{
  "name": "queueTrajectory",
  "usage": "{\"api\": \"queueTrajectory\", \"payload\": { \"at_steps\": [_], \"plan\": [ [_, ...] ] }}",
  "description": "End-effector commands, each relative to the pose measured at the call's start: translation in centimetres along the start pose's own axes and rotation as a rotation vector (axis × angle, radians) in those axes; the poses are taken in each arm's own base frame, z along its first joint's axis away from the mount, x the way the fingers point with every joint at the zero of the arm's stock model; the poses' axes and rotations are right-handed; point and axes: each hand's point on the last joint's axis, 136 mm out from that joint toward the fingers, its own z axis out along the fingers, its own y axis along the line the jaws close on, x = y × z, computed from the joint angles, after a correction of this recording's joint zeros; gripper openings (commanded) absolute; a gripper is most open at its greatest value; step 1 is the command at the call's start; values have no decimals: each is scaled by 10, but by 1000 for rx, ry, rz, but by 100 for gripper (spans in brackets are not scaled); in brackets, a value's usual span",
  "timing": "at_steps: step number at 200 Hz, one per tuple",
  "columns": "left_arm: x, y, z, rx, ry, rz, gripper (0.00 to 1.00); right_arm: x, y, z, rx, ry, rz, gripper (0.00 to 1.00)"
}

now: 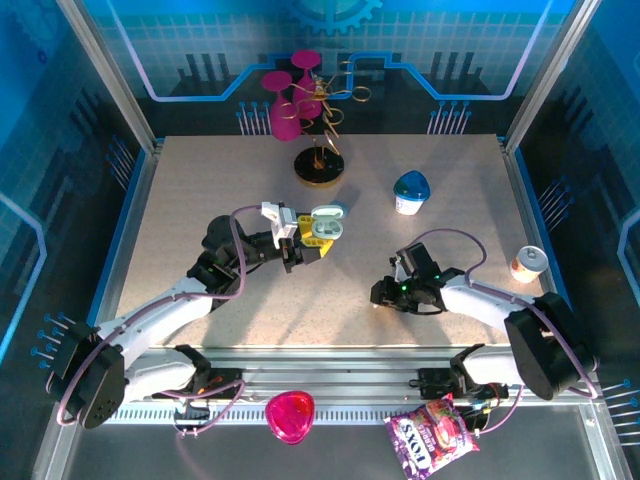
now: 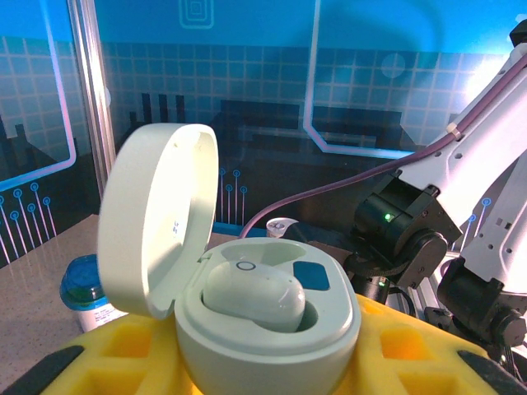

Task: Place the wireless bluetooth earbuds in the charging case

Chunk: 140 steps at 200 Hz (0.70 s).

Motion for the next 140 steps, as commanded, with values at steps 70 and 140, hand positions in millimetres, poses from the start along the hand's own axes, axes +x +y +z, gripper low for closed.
{"api": "queueTrajectory", "payload": {
  "at_steps": [70, 140],
  "plan": [
    [-18, -2, -2, 2, -39, 47, 32, -5, 14, -4, -53, -15, -30, 34],
    [-17, -1, -2, 0, -39, 48, 32, -4, 17, -1, -70, -7, -32, 33]
  ]
}}
